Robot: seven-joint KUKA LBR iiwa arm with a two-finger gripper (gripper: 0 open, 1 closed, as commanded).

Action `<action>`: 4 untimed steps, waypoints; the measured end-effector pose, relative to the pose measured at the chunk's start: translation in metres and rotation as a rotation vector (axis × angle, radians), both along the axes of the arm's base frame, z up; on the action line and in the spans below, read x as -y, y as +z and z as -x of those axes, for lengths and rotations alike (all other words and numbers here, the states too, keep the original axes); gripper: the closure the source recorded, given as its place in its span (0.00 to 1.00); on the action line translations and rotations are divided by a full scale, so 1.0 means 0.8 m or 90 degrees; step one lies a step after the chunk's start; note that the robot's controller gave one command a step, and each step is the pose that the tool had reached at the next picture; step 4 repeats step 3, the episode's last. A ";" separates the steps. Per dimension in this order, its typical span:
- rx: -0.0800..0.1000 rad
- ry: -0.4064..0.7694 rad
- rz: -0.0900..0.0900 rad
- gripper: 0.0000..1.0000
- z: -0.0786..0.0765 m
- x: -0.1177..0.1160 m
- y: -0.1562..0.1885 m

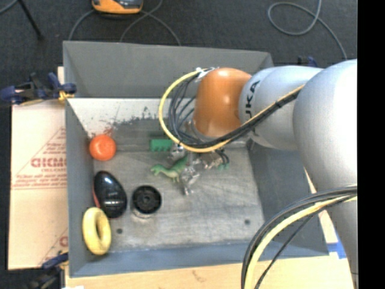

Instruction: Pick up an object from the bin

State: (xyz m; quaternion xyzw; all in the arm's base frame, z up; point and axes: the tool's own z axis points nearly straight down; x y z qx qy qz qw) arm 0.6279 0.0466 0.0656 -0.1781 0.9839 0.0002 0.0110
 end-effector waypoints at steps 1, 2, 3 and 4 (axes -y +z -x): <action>-0.003 0.005 0.001 1.00 -0.001 0.000 0.004; -0.007 0.001 0.001 1.00 0.002 0.000 0.011; -0.013 0.001 0.002 1.00 0.006 0.001 0.036; -0.013 0.001 0.002 1.00 0.006 0.001 0.036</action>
Offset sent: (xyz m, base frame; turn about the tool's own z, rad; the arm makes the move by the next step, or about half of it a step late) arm -0.0001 0.0001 0.0908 0.0000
